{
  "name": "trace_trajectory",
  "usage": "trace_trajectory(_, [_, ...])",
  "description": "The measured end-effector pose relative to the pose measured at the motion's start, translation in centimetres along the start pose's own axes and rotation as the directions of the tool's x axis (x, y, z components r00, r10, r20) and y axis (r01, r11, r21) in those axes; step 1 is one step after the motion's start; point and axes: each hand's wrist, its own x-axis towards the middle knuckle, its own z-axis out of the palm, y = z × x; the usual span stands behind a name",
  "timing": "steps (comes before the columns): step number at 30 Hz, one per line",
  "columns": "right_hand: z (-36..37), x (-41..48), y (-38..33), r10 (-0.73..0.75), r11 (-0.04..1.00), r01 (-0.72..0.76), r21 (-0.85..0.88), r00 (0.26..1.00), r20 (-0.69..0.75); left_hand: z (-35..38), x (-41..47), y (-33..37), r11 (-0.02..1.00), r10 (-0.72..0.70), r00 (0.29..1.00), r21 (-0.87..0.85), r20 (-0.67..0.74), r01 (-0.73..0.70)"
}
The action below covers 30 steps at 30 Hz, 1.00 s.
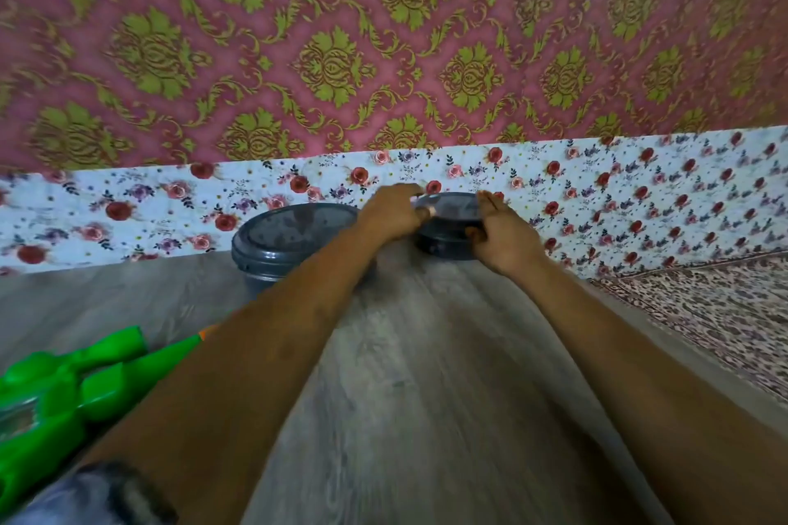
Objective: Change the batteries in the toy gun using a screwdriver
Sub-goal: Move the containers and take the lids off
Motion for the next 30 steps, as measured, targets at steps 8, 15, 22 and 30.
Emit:
trace_trajectory(8, [1.5,-3.8,-9.9,-0.013,0.868,-0.075,0.491,0.985,0.173,-8.4,-7.7,-11.5,0.871,-0.463,0.876,0.114,-0.133,0.478])
trace_trajectory(15, [4.5,-2.4,-14.5,0.194,0.480,-0.425,0.767,0.905,0.380,-7.4,-9.8,-12.9,0.535,-0.672,0.725,-0.578,0.151,0.616])
trace_trajectory(22, [0.9,-1.7,-14.3,0.248,0.420,-0.443,0.792,0.896,0.369,-9.5,-9.9,-10.6,0.481,-0.600,0.792,-0.743,0.108,0.465])
trace_trajectory(30, [-7.4,-9.4,-10.7,0.271,0.441,-0.418,0.795,0.906,0.326,-12.6,-16.5,-2.0,0.536,-0.525,0.843,-0.722,0.120,0.437])
